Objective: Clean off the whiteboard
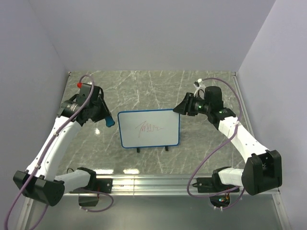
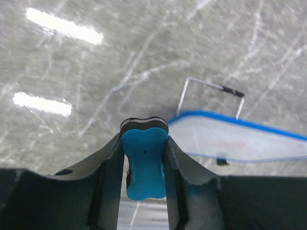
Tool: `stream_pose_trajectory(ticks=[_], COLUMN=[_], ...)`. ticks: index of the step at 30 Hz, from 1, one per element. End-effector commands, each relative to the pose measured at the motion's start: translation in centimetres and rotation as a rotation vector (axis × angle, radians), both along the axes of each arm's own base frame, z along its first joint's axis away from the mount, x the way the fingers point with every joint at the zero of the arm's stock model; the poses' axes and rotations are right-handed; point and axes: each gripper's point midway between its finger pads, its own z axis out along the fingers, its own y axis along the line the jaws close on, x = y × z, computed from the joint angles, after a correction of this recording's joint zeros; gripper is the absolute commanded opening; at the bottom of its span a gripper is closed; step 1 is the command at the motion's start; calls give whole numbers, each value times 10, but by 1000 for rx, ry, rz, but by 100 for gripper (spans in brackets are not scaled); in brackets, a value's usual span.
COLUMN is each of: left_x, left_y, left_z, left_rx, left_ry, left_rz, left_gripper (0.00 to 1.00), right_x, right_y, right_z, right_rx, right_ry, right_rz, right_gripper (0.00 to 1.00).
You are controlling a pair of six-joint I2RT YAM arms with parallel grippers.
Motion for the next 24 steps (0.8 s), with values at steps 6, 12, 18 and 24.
stream_pose_trajectory(ticks=[6, 12, 18, 24], left_x=[-26, -33, -30, -21], left_y=[-66, -130, -179, -229], left_z=[23, 6, -18, -34], left_rx=[-89, -110, -55, -18], left_ry=[-20, -9, 17, -30], left_rz=[-141, -256, -312, -379], left_gripper=[0, 0, 0, 0], right_x=[-7, -12, -18, -30], right_y=[7, 2, -5, -9], right_z=[1, -9, -21, -27], right_rx=[35, -4, -64, -81], right_ry=[-28, -17, -12, 18], right_rz=[44, 34, 26, 25], right_gripper=[34, 10, 0, 0])
